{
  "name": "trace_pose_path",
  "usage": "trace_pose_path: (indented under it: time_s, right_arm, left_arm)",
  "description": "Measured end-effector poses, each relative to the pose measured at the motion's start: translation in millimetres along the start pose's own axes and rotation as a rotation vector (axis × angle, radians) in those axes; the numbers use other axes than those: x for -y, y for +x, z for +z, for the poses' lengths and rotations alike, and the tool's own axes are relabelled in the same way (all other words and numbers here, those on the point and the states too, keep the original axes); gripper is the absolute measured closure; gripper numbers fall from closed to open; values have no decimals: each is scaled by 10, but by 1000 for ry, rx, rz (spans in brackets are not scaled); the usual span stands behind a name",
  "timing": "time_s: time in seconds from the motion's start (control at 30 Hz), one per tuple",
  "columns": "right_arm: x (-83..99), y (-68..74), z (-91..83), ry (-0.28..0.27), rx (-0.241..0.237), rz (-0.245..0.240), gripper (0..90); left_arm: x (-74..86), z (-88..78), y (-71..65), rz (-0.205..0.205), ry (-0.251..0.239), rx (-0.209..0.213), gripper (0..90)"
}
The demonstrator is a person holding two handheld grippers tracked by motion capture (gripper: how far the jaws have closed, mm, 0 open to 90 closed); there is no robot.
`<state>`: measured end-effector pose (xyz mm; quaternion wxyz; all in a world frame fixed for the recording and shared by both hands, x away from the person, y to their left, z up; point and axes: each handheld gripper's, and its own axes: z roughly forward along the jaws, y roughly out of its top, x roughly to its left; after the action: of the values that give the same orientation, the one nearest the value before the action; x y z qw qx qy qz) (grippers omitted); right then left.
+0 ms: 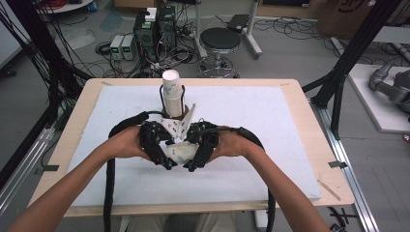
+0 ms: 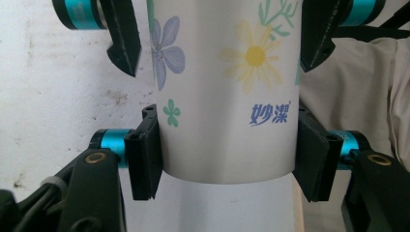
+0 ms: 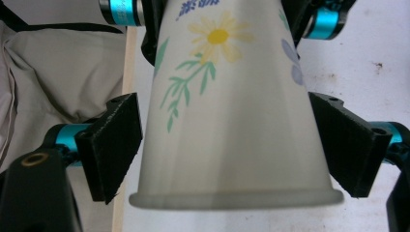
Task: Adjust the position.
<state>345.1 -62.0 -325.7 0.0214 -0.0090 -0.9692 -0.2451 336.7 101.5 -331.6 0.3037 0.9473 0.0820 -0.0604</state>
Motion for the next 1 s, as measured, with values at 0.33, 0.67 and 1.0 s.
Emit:
trace_pose_path:
  time_s: [0.33,0.67,1.0]
  right_arm:
    - [11,-31,-94,-34,-21,-62,153]
    - [42,-49,-231,-123,-1,-47,153]
    - [109,-55,-386,-192,34,-25,153]
  left_arm:
    - [30,-14,76,87,95,7,370]
    - [49,30,77,117,120,2,370]
    - [140,-37,60,69,-8,-3,371]
